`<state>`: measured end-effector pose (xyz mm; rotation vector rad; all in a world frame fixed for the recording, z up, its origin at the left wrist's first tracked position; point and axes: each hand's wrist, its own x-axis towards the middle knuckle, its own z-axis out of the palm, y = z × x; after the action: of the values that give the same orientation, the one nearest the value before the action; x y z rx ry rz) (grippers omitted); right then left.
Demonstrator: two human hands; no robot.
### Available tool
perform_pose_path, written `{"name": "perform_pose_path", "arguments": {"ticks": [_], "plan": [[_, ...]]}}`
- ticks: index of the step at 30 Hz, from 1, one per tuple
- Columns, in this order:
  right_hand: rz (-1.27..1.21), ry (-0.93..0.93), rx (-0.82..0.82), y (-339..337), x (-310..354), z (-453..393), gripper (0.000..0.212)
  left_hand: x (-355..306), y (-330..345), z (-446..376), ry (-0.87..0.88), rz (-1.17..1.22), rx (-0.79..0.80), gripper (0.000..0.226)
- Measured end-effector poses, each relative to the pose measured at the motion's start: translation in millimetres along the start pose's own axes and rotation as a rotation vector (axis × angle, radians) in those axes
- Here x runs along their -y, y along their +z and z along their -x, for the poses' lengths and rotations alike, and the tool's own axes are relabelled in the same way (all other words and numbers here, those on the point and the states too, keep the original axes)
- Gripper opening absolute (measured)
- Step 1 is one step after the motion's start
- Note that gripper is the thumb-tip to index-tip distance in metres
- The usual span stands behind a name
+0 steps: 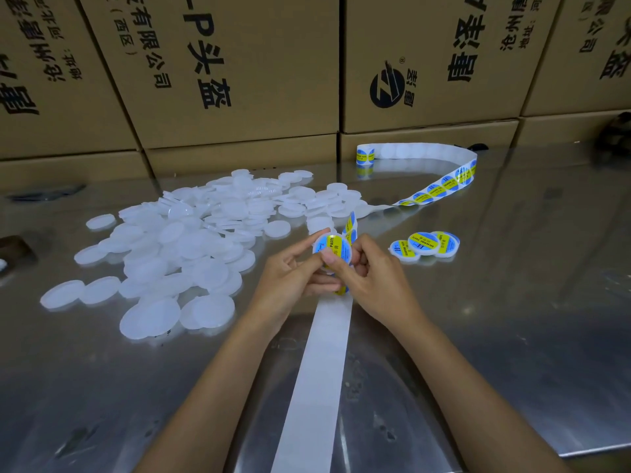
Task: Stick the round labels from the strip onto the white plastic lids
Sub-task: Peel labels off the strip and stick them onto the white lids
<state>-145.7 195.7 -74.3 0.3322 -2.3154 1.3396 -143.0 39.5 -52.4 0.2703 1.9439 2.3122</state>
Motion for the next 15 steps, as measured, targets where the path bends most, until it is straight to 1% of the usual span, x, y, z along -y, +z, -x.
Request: {"name": "perform_pose_path", "arguments": {"ticks": [4, 6, 9, 13, 15], "plan": [[0.154, 0.006, -0.01, -6.5, -1.0, -2.1, 0.071, -0.5, 4.9, 3.4, -0.014, 0.071, 0.044, 0.026], [0.26, -0.004, -0.015, -9.4, 0.3, -2.3, 0.075, -0.3, 6.3, 4.4, -0.022, 0.097, 0.056, 0.023], [0.374, -0.016, -0.014, -13.4, 2.6, -1.6, 0.072, -0.1, 6.0, 4.5, -0.045, 0.091, 0.062, 0.02], [0.446, -0.02, 0.034, -10.4, 2.5, 1.5, 0.067, -4.0, 1.6, 1.1, -0.14, 0.06, 0.072, 0.028], [0.482, -0.013, 0.022, -7.4, 3.6, 2.5, 0.069, -6.7, -0.7, -0.3, -0.184, 0.038, 0.081, 0.03]]}}
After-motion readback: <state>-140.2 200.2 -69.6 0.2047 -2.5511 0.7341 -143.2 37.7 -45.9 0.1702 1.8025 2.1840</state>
